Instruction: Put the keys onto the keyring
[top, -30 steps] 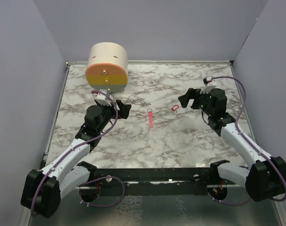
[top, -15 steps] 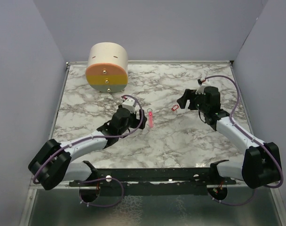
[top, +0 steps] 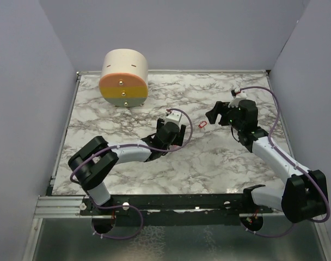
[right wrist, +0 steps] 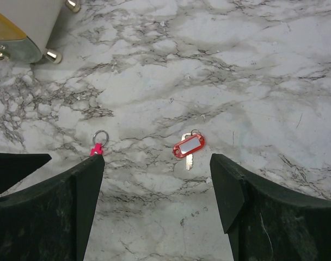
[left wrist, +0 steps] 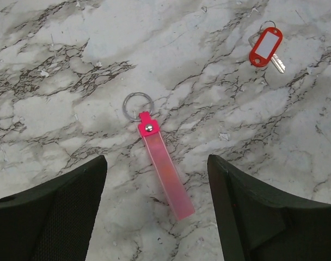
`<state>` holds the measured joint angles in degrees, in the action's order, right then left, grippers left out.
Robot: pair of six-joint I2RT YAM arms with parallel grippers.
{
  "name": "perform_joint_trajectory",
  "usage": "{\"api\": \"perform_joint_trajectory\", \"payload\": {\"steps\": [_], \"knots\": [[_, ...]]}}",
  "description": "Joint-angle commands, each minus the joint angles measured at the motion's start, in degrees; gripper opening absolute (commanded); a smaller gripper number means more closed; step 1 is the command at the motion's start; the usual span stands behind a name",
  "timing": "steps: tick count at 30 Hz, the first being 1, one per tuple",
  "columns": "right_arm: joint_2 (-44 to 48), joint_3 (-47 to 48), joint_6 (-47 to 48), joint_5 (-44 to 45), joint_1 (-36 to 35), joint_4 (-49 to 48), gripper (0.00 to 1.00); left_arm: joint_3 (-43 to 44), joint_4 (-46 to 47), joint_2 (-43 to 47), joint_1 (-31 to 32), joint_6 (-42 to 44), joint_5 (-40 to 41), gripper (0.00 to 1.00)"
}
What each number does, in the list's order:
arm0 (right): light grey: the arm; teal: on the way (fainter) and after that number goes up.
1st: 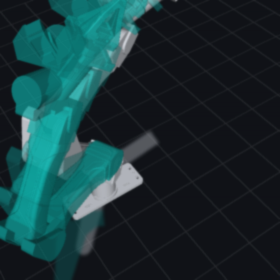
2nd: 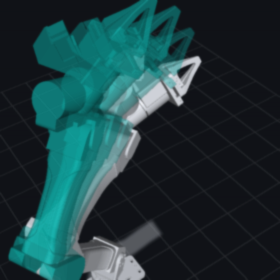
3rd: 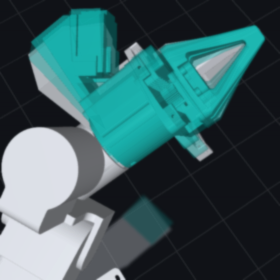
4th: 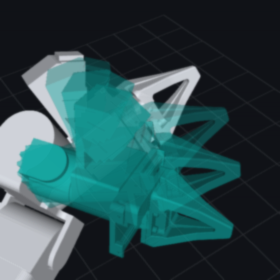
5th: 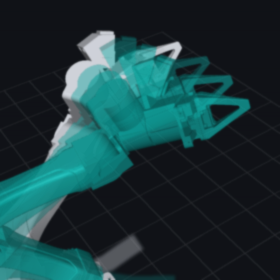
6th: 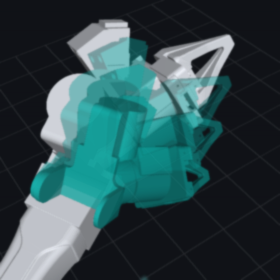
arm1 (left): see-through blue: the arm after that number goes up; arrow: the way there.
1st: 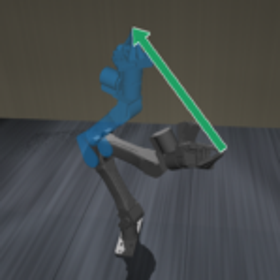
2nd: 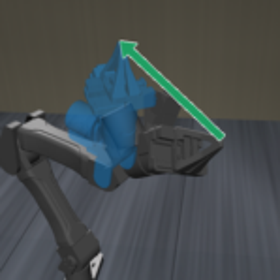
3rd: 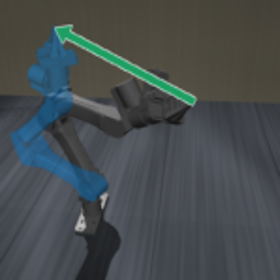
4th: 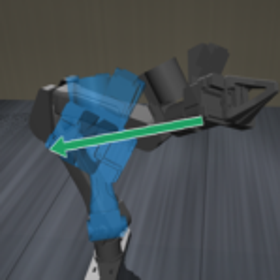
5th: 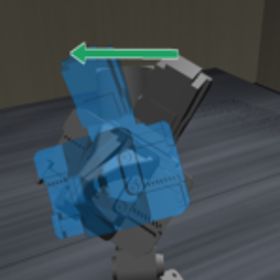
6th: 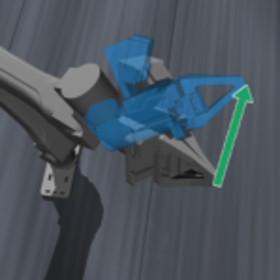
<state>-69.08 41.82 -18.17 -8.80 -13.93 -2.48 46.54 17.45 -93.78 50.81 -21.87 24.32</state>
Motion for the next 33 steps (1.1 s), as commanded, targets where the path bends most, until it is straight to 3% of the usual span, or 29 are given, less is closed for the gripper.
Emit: {"api": "perform_joint_trajectory", "payload": {"steps": [1, 20, 33], "knots": [[1.22, -0.33, 0.39, 0.75, -0.28, -1.52, 0.80, 3.46, -1.27, -3.27, 0.55, 0.03, 5.18, 0.75], [1.59, 0.17, 0.57, 2.41, -0.30, -0.70, 0.80, 7.81, -1.66, -13.21, 0.53, -1.25, 6.25, 0.59], [2.53, 0.05, 0.77, 3.34, -0.26, -0.02, 0.80, 3.97, -1.58, -10.85, -1.97, 0.29, 0.41, 0.44]]}}
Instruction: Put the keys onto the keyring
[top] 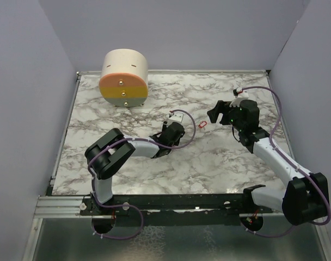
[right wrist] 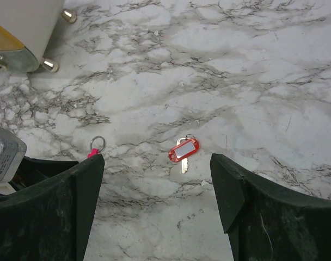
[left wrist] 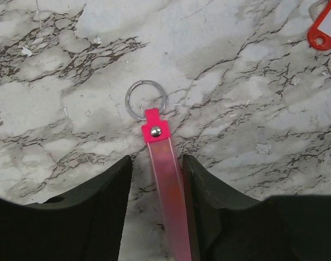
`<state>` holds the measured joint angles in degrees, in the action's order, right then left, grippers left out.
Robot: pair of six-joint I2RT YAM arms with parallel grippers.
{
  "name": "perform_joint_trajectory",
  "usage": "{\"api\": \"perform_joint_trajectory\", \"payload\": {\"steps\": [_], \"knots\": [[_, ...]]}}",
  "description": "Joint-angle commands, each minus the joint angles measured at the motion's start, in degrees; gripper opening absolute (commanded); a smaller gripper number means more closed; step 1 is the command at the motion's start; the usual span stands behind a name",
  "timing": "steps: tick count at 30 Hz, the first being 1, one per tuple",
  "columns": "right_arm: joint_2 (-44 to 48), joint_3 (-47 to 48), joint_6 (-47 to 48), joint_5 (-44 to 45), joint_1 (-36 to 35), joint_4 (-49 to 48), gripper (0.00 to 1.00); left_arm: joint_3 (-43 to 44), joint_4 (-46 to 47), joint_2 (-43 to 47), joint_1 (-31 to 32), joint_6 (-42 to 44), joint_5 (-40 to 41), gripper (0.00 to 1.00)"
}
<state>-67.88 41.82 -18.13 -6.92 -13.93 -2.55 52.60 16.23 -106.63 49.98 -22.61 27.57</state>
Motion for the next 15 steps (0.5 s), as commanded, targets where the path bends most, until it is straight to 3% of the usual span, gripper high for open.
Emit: {"api": "perform_joint_trajectory", "payload": {"steps": [1, 15], "knots": [[1.34, 0.04, 0.71, 1.45, -0.30, 0.11, 0.80, -2.44, -0.56, 2.42, -1.22, 1.56, -2.88, 0.43], [1.61, 0.19, 0.79, 1.38, -0.30, 0.48, 0.80, -6.59, -4.79, 7.86, -5.79, 5.26, -3.74, 0.43]]}}
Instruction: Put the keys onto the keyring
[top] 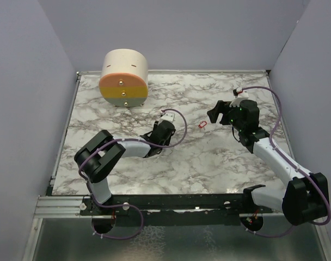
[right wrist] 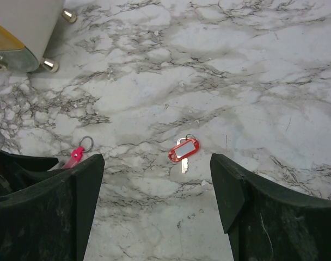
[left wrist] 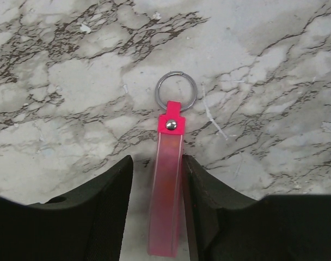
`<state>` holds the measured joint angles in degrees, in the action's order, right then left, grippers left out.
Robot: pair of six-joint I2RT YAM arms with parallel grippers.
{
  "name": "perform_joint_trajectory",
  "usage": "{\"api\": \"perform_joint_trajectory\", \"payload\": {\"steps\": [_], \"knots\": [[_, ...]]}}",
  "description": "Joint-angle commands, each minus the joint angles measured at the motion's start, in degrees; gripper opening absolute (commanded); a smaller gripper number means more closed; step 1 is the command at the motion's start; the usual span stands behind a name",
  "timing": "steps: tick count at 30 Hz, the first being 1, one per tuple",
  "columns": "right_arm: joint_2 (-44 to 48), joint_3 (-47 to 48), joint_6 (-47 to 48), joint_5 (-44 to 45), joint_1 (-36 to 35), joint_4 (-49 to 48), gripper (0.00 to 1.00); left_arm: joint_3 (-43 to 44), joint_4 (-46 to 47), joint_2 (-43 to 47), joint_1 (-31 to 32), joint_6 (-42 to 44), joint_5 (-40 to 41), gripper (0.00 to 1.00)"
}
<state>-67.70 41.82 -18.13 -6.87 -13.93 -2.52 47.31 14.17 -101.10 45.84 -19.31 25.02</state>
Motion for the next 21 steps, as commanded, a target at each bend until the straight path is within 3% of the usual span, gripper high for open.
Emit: {"api": "perform_joint_trajectory", "payload": {"steps": [1, 9, 16, 21], "knots": [[1.39, 0.19, 0.77, 1.34, -0.30, 0.46, 0.80, -1.56, -2.87, 2.70, -2.06, 2.25, -1.45, 0.43], [0.69, 0.28, 0.75, 0.89, -0.30, 0.33, 0.80, -3.94, 0.22, 5.40, -4.57, 3.88, -7.81, 0.43], [0.64, 0.36, 0.81, 0.98, -0.30, 0.52, 0.80, -2.76, 1.95, 3.72, -5.62, 4.76, -11.83, 0.60], [0.67, 0.37, 0.92, 1.17, -0.30, 0.59, 0.80, -0.70, 2.22, -0.41, -6.17, 5.03, -12.79, 0.63]]}}
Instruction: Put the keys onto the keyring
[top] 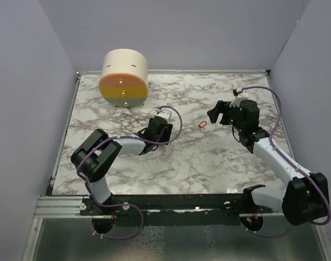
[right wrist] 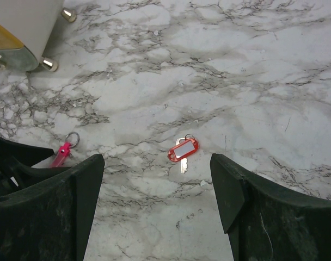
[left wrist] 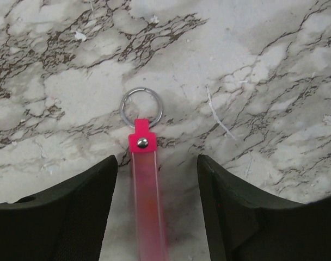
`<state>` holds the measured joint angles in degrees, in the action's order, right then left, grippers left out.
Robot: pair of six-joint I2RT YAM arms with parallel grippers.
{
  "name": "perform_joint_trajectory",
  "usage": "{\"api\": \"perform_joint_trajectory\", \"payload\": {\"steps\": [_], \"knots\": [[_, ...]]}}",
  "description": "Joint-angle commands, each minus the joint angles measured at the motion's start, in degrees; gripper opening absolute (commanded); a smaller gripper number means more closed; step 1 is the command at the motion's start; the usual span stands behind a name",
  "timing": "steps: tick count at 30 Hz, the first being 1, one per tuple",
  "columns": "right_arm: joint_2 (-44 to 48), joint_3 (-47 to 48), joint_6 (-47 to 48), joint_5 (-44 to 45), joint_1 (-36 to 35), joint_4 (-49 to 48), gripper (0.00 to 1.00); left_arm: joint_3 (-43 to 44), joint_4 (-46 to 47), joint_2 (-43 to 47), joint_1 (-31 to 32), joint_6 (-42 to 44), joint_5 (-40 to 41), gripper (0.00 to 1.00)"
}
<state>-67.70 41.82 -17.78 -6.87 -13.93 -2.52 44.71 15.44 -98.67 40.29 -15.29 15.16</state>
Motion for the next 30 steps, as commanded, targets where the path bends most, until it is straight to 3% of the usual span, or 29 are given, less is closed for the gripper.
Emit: {"api": "perform_joint_trajectory", "payload": {"steps": [1, 13, 26, 30], "knots": [[0.72, 0.42, 0.62, 1.24, -0.30, 0.55, 0.80, 2.33, 1.09, -3.36, -0.77, 1.05, -2.94, 0.63], [0.20, 0.62, 0.76, 1.60, -0.29, 0.50, 0.80, 1.58, 1.42, -4.86, -3.62, -0.02, -5.48, 0.50], [0.02, 0.64, 0.70, 1.44, -0.30, 0.48, 0.80, -0.07, 2.12, -3.51, -4.25, -0.03, -10.32, 0.18], [-0.02, 0.69, 0.69, 1.30, -0.30, 0.42, 0.80, -0.79, 2.44, -0.54, -4.21, 0.47, -11.16, 0.13]]}}
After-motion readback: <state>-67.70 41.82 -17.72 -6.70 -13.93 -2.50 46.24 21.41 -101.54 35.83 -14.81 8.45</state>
